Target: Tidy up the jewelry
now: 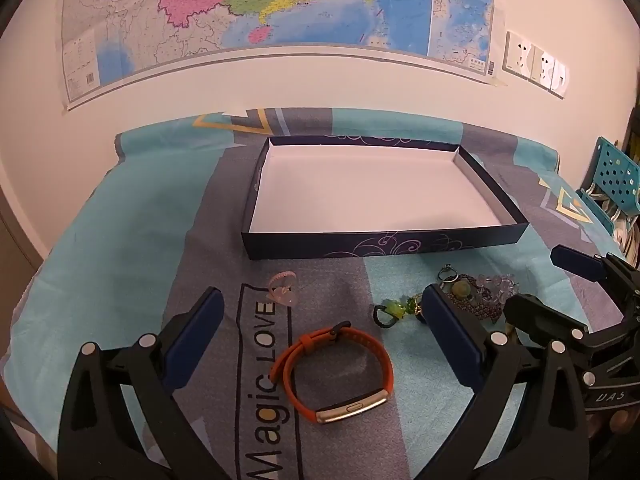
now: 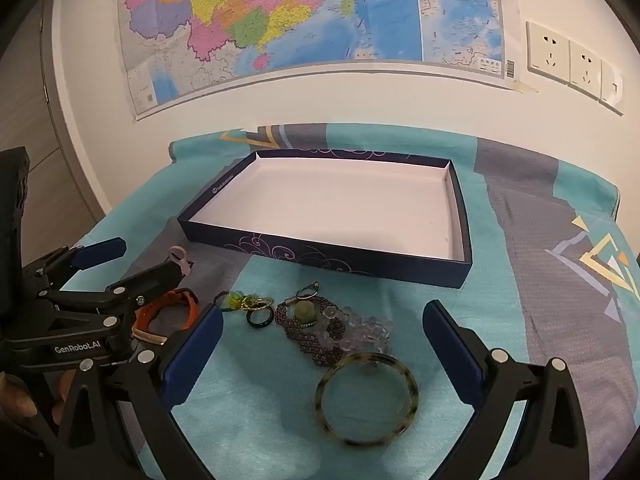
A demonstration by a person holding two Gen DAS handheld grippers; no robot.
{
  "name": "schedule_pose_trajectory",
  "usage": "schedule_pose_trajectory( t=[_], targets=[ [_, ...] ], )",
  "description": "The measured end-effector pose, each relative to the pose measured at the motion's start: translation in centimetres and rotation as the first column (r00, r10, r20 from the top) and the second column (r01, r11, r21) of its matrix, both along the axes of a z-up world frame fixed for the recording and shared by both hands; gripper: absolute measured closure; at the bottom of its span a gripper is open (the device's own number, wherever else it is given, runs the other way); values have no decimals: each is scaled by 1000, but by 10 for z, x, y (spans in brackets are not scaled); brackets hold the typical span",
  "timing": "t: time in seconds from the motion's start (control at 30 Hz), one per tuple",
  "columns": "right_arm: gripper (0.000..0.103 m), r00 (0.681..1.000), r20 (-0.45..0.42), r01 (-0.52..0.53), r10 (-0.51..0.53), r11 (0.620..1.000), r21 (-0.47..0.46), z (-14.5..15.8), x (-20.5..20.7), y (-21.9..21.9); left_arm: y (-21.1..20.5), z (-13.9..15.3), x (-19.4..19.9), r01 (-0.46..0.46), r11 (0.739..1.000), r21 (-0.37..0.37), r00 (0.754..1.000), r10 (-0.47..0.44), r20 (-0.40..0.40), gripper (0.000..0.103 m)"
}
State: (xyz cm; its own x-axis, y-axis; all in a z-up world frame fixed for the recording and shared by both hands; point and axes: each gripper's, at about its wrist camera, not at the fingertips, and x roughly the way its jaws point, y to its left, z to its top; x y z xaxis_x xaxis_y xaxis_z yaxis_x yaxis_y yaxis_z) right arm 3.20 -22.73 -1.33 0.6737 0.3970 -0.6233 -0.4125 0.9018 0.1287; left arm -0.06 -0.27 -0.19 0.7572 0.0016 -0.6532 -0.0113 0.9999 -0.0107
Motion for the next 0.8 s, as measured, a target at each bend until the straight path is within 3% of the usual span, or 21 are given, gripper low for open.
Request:
schedule_pose_trajectory(
  t=[0.8],
  targets=[
    [6, 1000, -3, 3, -3, 1000, -1, -3, 1, -2, 0, -1, -1, 4, 1000, 0, 1000, -4, 1, 6]
  ],
)
